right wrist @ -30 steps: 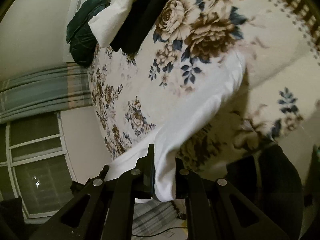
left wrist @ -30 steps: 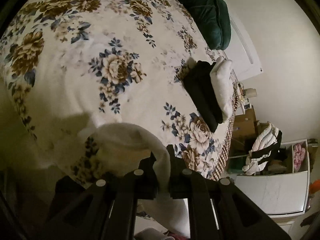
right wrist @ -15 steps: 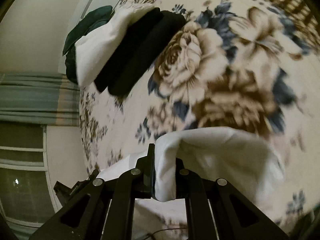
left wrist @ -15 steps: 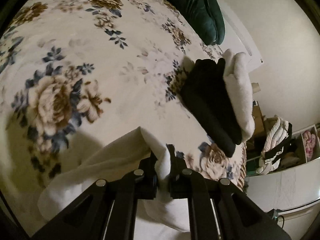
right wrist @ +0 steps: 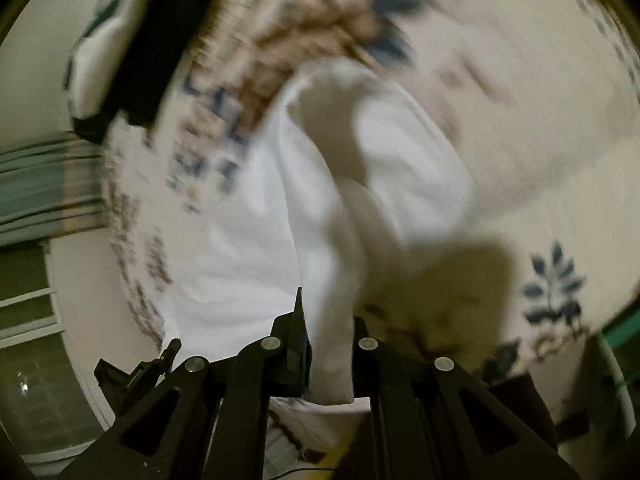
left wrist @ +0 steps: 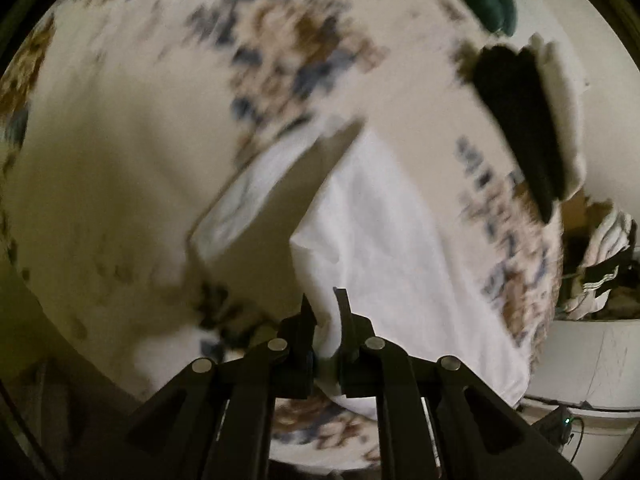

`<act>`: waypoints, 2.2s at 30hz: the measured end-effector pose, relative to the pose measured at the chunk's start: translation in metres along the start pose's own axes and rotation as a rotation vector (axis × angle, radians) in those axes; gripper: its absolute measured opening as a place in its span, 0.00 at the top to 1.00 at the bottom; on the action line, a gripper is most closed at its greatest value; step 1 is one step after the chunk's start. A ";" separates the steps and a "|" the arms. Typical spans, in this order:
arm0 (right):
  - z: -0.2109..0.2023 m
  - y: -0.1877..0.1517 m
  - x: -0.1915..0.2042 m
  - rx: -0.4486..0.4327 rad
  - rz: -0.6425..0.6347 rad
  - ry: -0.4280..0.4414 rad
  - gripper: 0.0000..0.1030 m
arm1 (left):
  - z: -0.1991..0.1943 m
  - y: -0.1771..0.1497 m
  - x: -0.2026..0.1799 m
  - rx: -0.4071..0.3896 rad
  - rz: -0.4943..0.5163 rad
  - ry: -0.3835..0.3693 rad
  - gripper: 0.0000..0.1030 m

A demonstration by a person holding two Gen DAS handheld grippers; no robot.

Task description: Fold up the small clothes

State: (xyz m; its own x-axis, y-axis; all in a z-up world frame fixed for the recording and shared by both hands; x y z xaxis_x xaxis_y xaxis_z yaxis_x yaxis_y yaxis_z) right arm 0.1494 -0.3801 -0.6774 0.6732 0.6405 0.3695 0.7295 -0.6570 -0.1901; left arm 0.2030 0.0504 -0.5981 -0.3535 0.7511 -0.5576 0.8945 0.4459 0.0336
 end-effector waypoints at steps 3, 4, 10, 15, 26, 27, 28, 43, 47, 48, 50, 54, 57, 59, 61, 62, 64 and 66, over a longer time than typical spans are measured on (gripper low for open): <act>0.026 0.000 -0.019 0.069 0.003 -0.075 0.81 | 0.008 -0.006 0.015 0.040 -0.043 0.025 0.81; 0.031 0.001 -0.025 0.096 -0.003 -0.112 0.65 | 0.004 -0.008 0.017 0.046 -0.056 0.026 0.68; -0.007 0.004 -0.035 0.010 -0.081 -0.159 0.37 | -0.036 0.003 -0.004 -0.019 0.038 -0.003 0.28; -0.023 0.041 -0.006 -0.141 -0.236 -0.112 0.20 | -0.005 0.053 -0.029 -0.040 0.235 -0.034 0.28; 0.000 0.072 0.033 -0.175 -0.341 -0.037 0.93 | 0.045 0.078 -0.049 0.046 0.416 -0.042 0.94; -0.004 0.070 0.037 -0.185 -0.343 -0.031 0.93 | 0.041 0.080 -0.053 0.039 0.409 -0.057 0.95; -0.008 0.069 0.040 -0.189 -0.339 -0.019 0.94 | 0.036 0.085 -0.056 0.034 0.387 -0.077 0.95; -0.011 0.126 0.022 -0.136 -0.120 -0.076 0.61 | 0.058 0.134 -0.064 0.127 0.285 -0.096 0.68; -0.036 0.098 0.007 -0.151 -0.061 0.032 0.53 | 0.026 0.126 -0.044 0.070 0.145 -0.164 0.41; -0.036 0.093 0.006 -0.142 -0.057 0.056 0.53 | 0.023 0.122 -0.041 0.069 0.122 -0.176 0.41; -0.024 0.084 0.008 -0.091 -0.052 0.099 0.53 | 0.025 0.113 -0.041 0.082 0.127 -0.176 0.41; 0.002 0.078 0.014 -0.061 -0.048 0.088 0.58 | 0.039 0.090 -0.047 0.111 0.196 -0.150 0.73; -0.006 0.073 0.026 -0.119 -0.112 0.040 0.91 | 0.037 0.083 -0.058 0.084 0.314 -0.084 0.93; -0.018 0.073 0.025 -0.160 -0.126 -0.006 0.93 | 0.036 0.088 -0.052 0.077 0.320 -0.056 0.93; -0.021 0.077 0.017 -0.175 -0.116 -0.054 0.97 | 0.039 0.097 -0.037 0.081 0.274 -0.033 0.93; -0.016 0.078 0.012 -0.150 -0.107 -0.062 0.97 | 0.038 0.100 -0.031 0.088 0.256 -0.041 0.92; -0.009 0.078 0.008 -0.101 -0.111 -0.057 0.97 | 0.031 0.105 -0.029 0.107 0.212 -0.068 0.90; -0.008 0.078 0.013 -0.063 -0.127 -0.035 0.95 | 0.016 0.108 -0.036 0.103 0.211 -0.098 0.73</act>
State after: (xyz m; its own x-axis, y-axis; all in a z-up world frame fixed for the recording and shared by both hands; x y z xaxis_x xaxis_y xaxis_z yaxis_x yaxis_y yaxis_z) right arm 0.2139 -0.4264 -0.6805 0.5801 0.7331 0.3551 0.8011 -0.5923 -0.0860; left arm 0.3166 0.0640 -0.5882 -0.1324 0.7694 -0.6249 0.9707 0.2283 0.0754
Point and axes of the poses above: each gripper's, at about its wrist camera, not at the fingertips, and z roughly the way its jaws point, x to its left, y to its top, the point moved 5 cm from there along z, roughly the way its jaws point, and after that the axes turned 9 degrees about -y, right-handed, at the moved point
